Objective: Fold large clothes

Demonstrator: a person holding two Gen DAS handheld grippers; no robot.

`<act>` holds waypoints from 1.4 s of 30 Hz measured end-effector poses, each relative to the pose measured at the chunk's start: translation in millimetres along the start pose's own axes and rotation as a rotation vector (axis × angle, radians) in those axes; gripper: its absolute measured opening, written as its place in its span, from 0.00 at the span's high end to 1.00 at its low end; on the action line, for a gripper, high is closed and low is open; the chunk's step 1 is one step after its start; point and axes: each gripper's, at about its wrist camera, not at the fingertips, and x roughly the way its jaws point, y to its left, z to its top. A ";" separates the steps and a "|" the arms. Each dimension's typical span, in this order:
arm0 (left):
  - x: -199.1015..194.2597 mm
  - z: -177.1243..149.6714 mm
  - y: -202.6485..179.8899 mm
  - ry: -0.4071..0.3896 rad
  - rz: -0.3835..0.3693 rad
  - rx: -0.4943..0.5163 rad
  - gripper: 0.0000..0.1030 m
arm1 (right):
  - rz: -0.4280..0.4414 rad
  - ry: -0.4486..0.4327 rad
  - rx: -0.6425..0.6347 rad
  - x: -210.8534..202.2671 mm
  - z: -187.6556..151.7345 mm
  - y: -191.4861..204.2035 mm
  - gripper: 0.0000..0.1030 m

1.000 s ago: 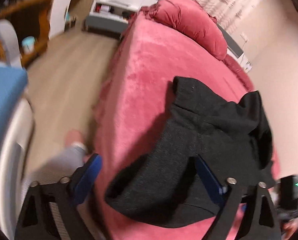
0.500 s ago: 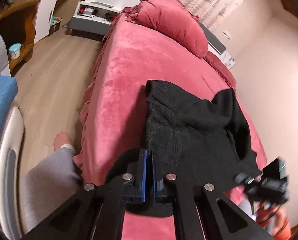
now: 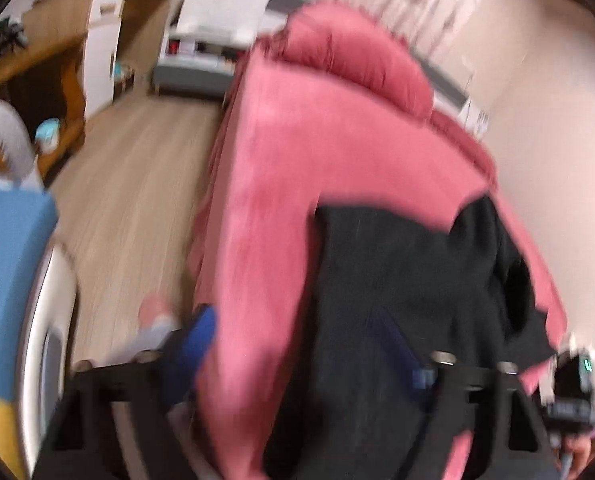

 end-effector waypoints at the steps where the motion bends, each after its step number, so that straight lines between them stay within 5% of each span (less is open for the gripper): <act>1: 9.2 11.7 -5.1 -0.016 -0.006 0.009 0.15 | -0.022 -0.037 -0.030 -10.5 5.4 4.9 0.67; 5: 86.6 54.4 -29.9 0.073 0.014 0.061 0.15 | -0.198 -0.292 -0.109 -80.1 42.0 8.7 0.54; 7: 119.6 64.3 -35.6 0.127 0.024 0.053 0.15 | -0.366 -0.396 -0.132 -92.9 65.7 4.3 0.43; 14: 206.6 73.7 -49.3 0.301 -0.048 -0.034 0.15 | -0.551 -0.473 -0.218 -94.2 137.3 13.0 0.38; 17: 211.7 70.5 -54.9 0.305 -0.014 -0.034 0.17 | -0.487 -0.426 -0.189 -82.1 186.6 7.4 0.38; 20: 211.9 69.6 -70.5 0.306 0.006 0.034 0.46 | -0.377 -0.306 -0.084 -59.8 220.5 -3.7 0.41; 22: 204.3 70.6 -79.0 0.284 -0.013 0.060 0.53 | -0.315 -0.253 -0.021 -47.6 234.9 -7.4 0.64; 23: 195.7 73.1 -82.4 0.260 -0.015 0.067 0.55 | -0.322 -0.235 -0.029 -46.9 239.3 -6.8 0.83; 25: 177.4 81.5 -78.6 0.210 -0.033 0.035 0.58 | -0.360 -0.204 -0.081 -54.3 259.4 0.4 0.89; 28: 135.0 105.9 -56.3 0.057 -0.012 -0.038 0.59 | -0.343 -0.322 -0.098 -108.8 281.7 12.9 0.92; 30: 118.6 121.1 -34.0 -0.014 0.020 -0.081 0.59 | -0.363 -0.495 -0.101 -160.9 296.3 17.8 0.94; 34: 126.9 123.3 -2.0 -0.019 0.108 -0.072 0.56 | -0.457 -0.829 -0.052 -250.4 311.3 -13.9 0.94; 37: 160.8 99.5 9.8 0.115 0.199 -0.056 0.47 | -0.479 -0.850 0.161 -263.4 313.9 -87.5 0.92; 40: 157.4 79.4 16.2 0.067 0.222 -0.097 0.45 | -0.317 -0.821 0.445 -248.8 292.4 -168.4 0.89; 42: 144.3 71.7 14.7 0.026 0.240 -0.105 0.45 | -0.276 -0.807 0.514 -238.7 274.5 -199.2 0.92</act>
